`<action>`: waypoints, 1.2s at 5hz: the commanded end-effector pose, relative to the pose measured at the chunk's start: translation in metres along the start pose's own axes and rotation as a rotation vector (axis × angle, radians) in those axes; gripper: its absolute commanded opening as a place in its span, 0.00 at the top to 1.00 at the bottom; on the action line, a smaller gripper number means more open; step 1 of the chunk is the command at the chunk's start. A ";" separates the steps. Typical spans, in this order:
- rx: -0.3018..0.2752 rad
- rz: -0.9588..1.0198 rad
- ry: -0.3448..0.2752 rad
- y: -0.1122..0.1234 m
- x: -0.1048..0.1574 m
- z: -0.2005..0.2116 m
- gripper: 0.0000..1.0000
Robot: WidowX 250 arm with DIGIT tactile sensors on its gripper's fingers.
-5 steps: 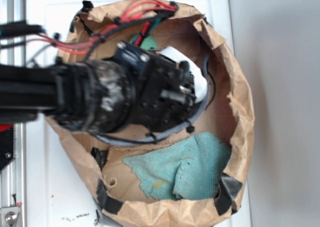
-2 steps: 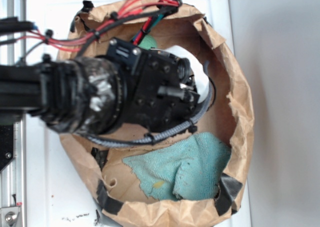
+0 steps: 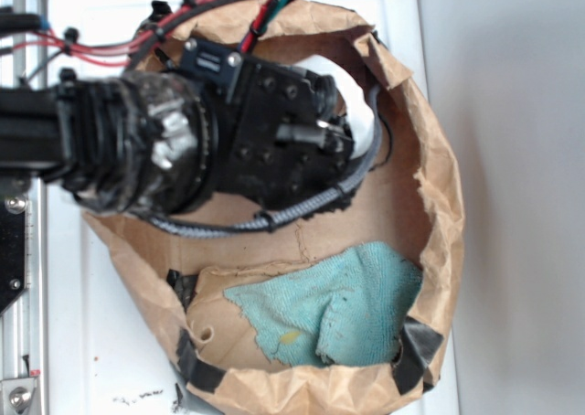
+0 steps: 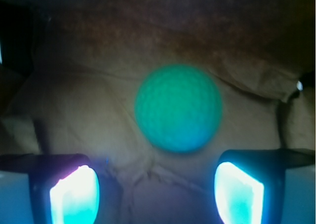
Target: Grab the green ball.
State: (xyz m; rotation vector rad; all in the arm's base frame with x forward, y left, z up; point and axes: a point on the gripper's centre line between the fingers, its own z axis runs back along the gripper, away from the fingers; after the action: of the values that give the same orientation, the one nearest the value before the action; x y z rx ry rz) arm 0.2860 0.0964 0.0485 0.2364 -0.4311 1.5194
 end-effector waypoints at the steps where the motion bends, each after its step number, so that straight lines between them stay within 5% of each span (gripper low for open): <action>1: -0.066 0.057 -0.049 0.003 0.014 -0.007 0.00; 2: -0.073 0.058 -0.102 0.001 0.007 -0.018 0.00; 6: -0.002 0.012 -0.033 0.013 0.028 0.015 0.00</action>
State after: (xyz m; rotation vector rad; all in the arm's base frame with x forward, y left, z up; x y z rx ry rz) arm 0.2770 0.1075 0.0509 0.2839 -0.4070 1.4965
